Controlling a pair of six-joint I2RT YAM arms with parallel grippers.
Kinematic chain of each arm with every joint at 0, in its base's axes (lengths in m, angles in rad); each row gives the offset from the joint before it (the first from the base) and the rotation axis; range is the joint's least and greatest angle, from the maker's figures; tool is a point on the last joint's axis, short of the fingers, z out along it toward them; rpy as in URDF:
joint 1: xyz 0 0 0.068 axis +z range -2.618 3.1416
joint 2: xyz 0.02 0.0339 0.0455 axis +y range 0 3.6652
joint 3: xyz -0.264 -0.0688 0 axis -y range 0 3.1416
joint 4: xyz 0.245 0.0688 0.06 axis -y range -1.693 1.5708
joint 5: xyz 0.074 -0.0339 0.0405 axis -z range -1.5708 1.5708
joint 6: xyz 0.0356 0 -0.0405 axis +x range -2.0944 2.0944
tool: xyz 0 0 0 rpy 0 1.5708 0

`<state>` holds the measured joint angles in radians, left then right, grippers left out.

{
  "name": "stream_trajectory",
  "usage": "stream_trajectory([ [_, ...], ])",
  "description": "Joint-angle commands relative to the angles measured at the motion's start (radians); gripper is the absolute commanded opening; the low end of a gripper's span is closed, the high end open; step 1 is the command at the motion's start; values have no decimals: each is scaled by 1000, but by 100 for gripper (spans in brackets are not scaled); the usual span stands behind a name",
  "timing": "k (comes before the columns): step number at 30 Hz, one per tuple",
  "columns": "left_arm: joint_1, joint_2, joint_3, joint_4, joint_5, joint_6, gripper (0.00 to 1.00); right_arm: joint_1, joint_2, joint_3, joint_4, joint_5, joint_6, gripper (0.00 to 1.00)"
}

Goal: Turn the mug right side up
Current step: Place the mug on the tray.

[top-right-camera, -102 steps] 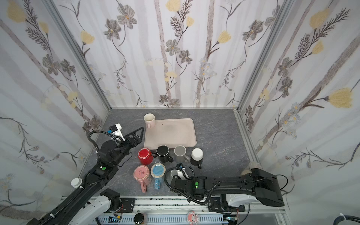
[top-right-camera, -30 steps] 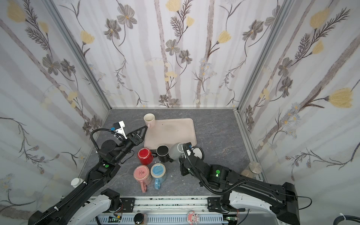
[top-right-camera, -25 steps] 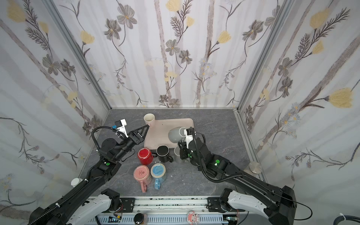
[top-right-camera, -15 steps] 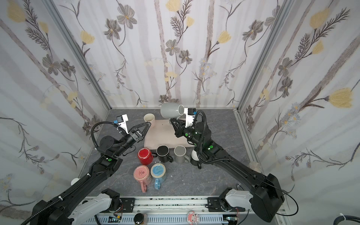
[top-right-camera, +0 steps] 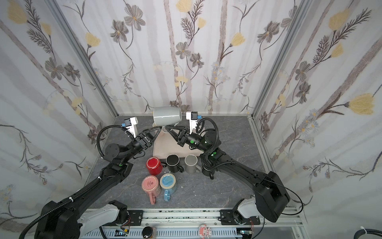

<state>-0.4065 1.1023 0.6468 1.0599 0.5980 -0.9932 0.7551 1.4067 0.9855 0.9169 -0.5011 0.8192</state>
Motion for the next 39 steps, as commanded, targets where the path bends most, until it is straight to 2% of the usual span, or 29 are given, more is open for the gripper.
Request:
stream_trajectory([
  [1, -4, 11, 12, 106, 37, -44, 51, 11, 5, 17, 130, -21, 33, 0],
  [11, -31, 20, 30, 103, 47, -35, 42, 21, 49, 42, 153, 12, 91, 0],
  [18, -40, 8, 25, 75, 21, -14, 26, 27, 67, 41, 191, 27, 132, 0],
  [24, -40, -27, 34, -24, -27, 44, 7, 28, 69, 36, 209, 43, 153, 0],
  [26, -40, -39, 36, -55, -47, 61, 0, 27, 69, 32, 222, 47, 168, 11],
  [28, -40, -52, 36, -84, -70, 77, 0, 27, 62, 20, 234, 60, 177, 25],
  [30, -40, -60, 36, -101, -84, 90, 0, 27, 52, 8, 237, 66, 176, 27],
  [32, -40, -69, 41, -142, -106, 111, 0, 22, 39, -2, 237, 64, 176, 36],
  [34, -40, -86, 63, -237, -147, 160, 0, 8, 7, -32, 219, 76, 173, 56],
  [35, -39, -93, 79, -293, -167, 187, 0, 0, -17, -52, 200, 89, 166, 63],
  [37, -40, -96, 127, -432, -216, 255, 0, -21, -89, -111, 123, 139, 116, 70],
  [39, -41, -74, 186, -580, -267, 320, 0, -32, -167, -157, -8, 207, 32, 73],
])
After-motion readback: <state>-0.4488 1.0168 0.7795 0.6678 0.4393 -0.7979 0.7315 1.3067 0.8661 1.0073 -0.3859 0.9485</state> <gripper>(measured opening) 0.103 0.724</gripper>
